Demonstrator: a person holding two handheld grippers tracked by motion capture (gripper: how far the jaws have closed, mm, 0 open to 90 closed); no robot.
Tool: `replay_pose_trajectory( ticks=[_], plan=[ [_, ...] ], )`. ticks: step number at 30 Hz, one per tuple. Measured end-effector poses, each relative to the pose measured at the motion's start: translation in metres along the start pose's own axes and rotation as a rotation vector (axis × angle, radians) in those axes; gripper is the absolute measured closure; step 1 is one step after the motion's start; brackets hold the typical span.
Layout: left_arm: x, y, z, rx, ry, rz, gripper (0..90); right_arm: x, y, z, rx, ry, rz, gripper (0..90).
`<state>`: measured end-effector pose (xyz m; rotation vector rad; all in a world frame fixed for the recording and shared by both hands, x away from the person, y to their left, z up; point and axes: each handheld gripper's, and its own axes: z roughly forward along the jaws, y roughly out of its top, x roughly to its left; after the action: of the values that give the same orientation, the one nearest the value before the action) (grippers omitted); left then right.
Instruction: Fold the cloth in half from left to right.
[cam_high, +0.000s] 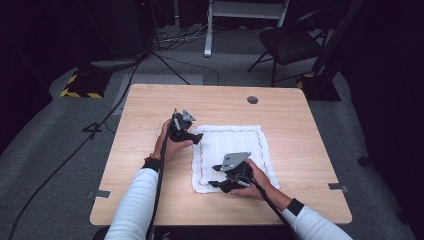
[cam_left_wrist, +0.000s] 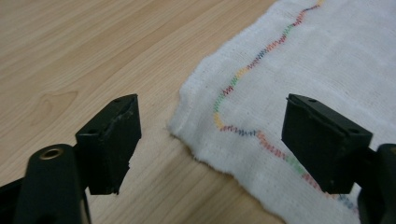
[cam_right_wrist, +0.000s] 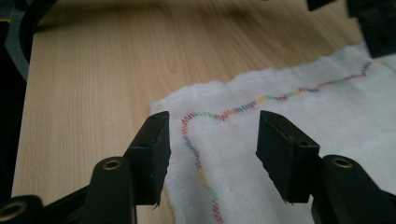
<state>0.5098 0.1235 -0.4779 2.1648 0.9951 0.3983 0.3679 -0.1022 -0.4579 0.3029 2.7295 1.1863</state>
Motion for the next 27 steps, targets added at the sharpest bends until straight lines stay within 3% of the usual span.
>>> replay_pose_trajectory(
  ticks=[6, 11, 21, 27],
  plan=[
    [0.011, -0.001, 0.015, 0.046, 0.039, -0.03, 19.0, 0.009, 0.008, 0.021, 0.016, 0.039, -0.022, 44.7],
    [0.017, -0.004, 0.023, 0.073, 0.024, -0.064, 16.5, 0.019, 0.011, 0.036, 0.042, 0.06, -0.049, 43.8],
    [0.014, -0.009, 0.024, 0.038, 0.036, -0.068, 15.7, 0.02, 0.011, 0.052, 0.075, 0.036, -0.03, 42.4],
    [0.014, -0.009, 0.024, 0.034, 0.028, -0.053, 18.3, 0.023, 0.01, 0.059, 0.095, 0.049, -0.027, 40.9]
  ],
)
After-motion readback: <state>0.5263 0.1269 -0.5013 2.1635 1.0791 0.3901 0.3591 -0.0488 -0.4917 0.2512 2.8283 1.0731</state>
